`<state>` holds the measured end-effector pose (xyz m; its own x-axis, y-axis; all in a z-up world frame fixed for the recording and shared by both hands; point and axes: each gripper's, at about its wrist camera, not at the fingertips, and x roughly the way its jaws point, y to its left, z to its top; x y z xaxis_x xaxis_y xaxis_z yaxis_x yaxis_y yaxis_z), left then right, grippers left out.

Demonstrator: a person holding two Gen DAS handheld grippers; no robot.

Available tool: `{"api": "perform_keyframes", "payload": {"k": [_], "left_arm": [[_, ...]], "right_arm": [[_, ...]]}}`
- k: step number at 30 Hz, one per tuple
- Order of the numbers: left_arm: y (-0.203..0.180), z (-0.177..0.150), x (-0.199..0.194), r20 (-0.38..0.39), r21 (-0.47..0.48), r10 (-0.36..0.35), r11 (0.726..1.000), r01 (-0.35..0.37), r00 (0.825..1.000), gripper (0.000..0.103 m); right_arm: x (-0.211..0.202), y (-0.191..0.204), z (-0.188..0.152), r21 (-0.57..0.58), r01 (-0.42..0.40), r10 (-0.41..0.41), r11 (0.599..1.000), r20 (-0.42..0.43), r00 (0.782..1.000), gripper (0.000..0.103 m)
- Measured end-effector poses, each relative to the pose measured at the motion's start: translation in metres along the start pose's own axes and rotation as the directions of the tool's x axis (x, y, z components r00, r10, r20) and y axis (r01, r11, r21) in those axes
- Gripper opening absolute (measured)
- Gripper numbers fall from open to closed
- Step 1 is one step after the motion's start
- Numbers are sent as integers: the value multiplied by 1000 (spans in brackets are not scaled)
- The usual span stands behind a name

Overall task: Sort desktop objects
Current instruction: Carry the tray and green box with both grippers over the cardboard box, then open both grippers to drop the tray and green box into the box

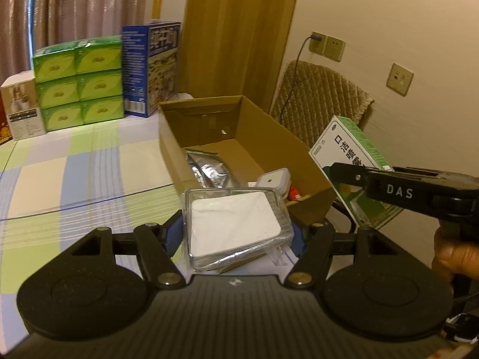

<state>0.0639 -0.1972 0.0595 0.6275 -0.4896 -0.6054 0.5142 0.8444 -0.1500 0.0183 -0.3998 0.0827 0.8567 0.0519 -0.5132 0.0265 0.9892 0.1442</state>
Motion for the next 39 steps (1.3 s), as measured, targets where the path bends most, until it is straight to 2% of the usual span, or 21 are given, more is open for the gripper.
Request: {"api": "perform_keyframes", "payload": {"k": [14, 39], "left_arm": [[-24, 24, 28, 0, 46, -21, 999, 21, 1000, 64], [-20, 56, 92, -36, 50, -35, 998, 37, 999, 64]], "right_arm": [[16, -25, 20, 1, 12, -12, 1000, 21, 1000, 28], [67, -43, 41, -34, 24, -24, 999, -4, 1000, 28]]}}
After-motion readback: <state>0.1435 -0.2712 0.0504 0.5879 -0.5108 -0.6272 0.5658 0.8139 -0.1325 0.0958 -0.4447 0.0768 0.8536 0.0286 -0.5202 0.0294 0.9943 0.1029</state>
